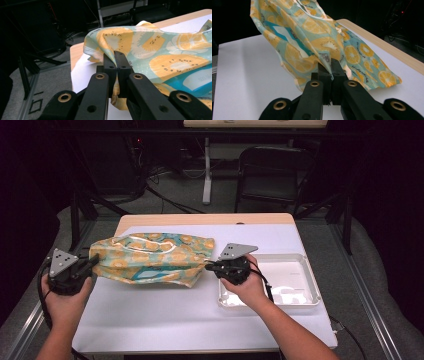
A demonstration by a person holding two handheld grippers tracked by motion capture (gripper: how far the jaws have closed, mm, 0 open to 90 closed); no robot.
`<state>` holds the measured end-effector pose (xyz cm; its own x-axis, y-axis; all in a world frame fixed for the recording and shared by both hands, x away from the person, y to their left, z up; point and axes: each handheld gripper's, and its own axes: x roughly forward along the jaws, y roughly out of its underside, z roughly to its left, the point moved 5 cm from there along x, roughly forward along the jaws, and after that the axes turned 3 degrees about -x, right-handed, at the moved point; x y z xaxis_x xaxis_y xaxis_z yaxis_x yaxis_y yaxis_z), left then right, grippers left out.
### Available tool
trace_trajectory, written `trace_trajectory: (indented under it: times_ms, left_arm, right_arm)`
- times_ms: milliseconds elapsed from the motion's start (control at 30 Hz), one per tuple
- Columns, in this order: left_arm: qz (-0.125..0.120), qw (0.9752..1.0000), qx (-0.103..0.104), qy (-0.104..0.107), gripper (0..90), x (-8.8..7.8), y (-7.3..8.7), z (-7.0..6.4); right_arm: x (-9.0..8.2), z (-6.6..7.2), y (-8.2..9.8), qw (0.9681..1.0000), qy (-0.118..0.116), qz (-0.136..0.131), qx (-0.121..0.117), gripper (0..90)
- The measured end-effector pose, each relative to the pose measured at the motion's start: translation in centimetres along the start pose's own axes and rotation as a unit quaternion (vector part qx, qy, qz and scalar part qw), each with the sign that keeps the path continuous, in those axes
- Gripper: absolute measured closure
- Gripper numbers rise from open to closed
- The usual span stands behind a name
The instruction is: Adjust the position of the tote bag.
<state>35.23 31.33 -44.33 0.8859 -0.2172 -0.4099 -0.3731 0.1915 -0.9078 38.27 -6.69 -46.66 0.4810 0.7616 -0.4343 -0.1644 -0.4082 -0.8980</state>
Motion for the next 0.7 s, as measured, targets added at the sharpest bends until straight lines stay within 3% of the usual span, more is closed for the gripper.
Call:
trace_trajectory:
  times_ms: [700]
  left_arm:
    - [-0.021, 0.9996, 0.001, -0.017, 90.0, 0.7, -3.9, 0.7]
  right_arm:
    - [-0.3, -2.1, -3.3, 0.9993, 0.016, -0.032, 0.015, 90.0]
